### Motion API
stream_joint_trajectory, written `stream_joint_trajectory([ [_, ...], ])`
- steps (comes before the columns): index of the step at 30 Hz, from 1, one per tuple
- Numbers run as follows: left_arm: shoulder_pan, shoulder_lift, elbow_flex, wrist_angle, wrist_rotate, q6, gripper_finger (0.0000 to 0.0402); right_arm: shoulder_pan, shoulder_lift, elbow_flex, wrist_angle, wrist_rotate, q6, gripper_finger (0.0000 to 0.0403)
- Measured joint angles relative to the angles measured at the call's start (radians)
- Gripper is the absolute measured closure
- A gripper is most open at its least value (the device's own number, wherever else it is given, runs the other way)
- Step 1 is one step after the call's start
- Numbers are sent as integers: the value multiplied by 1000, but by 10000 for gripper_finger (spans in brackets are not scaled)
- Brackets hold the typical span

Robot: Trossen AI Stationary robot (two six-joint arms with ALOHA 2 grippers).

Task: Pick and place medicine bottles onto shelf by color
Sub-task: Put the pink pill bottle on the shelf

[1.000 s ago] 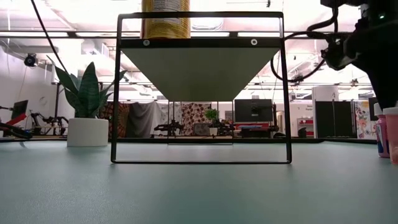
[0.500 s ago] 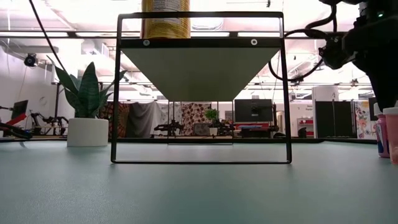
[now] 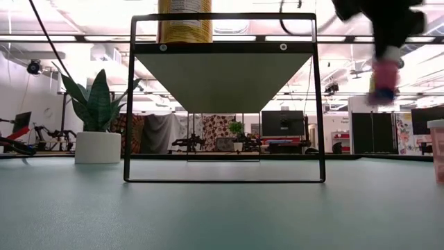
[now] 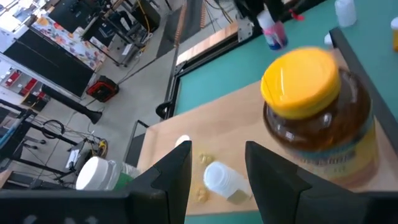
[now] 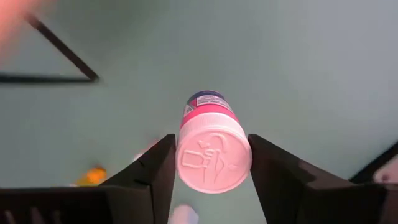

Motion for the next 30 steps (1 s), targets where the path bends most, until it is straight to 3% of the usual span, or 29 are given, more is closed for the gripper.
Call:
stream_joint_trajectory([
  [10,-1,-97,-100,-17,1,67,268,-205,161,391,-39,33,-361,236],
  [20,0,-262,-252,142,0,177,268,-395,443,846,-190,20,-748,236],
  [25,0,-337,-322,194,-1,198,268,-468,577,1029,-244,-73,-962,236],
  [30,0,-383,-366,250,-1,273,268,-528,676,1152,-290,-75,-1111,236],
])
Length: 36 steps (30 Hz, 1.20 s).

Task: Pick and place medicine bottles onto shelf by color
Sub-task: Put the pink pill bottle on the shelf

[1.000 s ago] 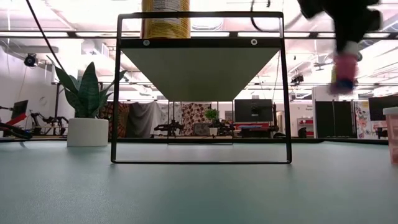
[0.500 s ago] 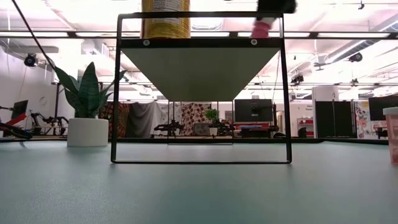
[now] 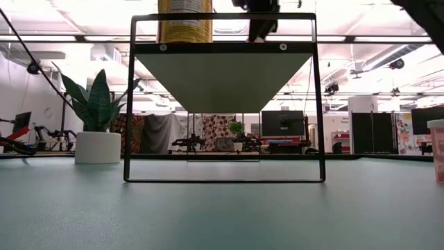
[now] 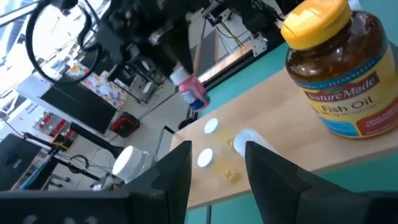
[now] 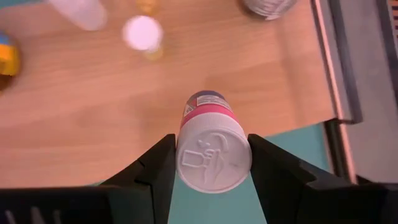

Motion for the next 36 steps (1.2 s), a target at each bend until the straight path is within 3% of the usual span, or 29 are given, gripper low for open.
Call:
stream_joint_trajectory([
  [16,0,-23,-11,10,0,16,268,-75,84,-8,3,-8,-99,231],
  [29,0,-21,-11,9,0,16,268,-75,83,-8,56,-8,-106,168],
  [36,0,-23,-11,9,0,14,268,-76,40,-8,49,3,-113,173],
])
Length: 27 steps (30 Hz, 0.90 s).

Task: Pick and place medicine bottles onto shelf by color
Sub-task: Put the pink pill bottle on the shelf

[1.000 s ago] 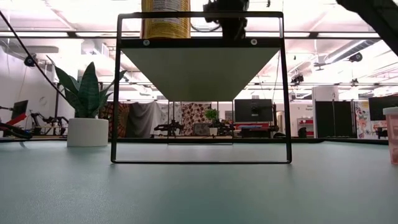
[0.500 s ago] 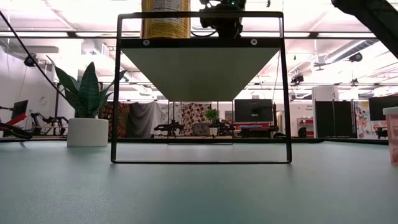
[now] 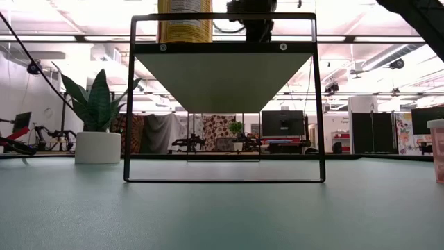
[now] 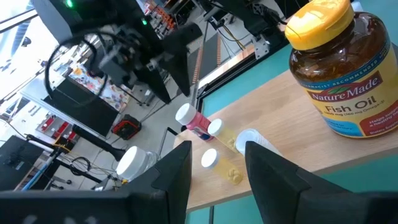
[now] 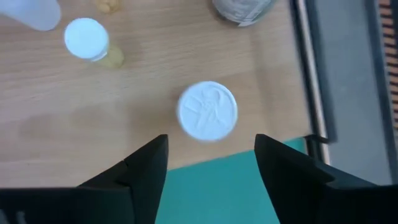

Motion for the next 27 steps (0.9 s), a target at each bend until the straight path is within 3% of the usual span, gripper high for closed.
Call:
stream_joint_trajectory([
  [5,0,1,0,0,0,-2,268,-12,-33,0,-2,101,-12,217],
  [13,0,5,0,15,0,-7,268,-59,-12,-44,8,92,-19,332],
  [18,0,9,0,27,0,-7,268,-62,-5,-141,69,-16,-40,387],
  [24,0,19,0,33,0,-8,268,-40,-7,-190,116,-182,-44,394],
  [27,0,28,0,47,0,-8,268,-21,-9,-194,153,-199,-41,394],
])
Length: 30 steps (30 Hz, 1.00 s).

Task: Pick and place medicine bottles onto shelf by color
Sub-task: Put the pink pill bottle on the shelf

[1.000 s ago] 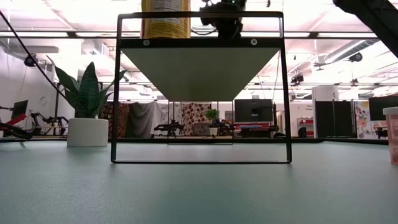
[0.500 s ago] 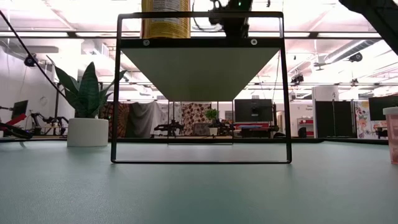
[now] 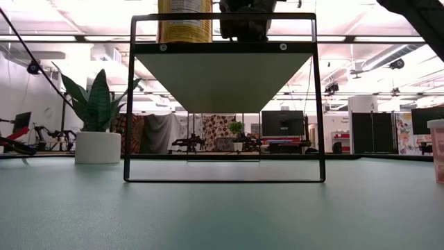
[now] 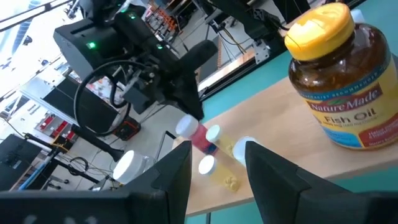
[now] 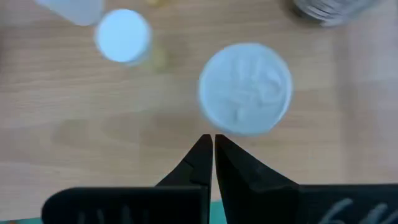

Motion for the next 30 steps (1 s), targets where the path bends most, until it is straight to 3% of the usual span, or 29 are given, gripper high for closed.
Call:
stream_joint_trajectory([
  [7,0,13,0,15,0,-1,268,15,-23,-27,15,14,-4,394],
  [13,0,19,0,93,0,-27,268,15,-136,-175,105,60,1,394],
  [18,0,50,0,176,10,-128,268,33,-302,-404,330,69,12,394],
  [24,0,150,-14,237,27,-284,268,76,-513,-752,756,67,-22,394],
  [30,0,279,-31,364,28,-314,268,111,-645,-1026,1119,66,-37,394],
])
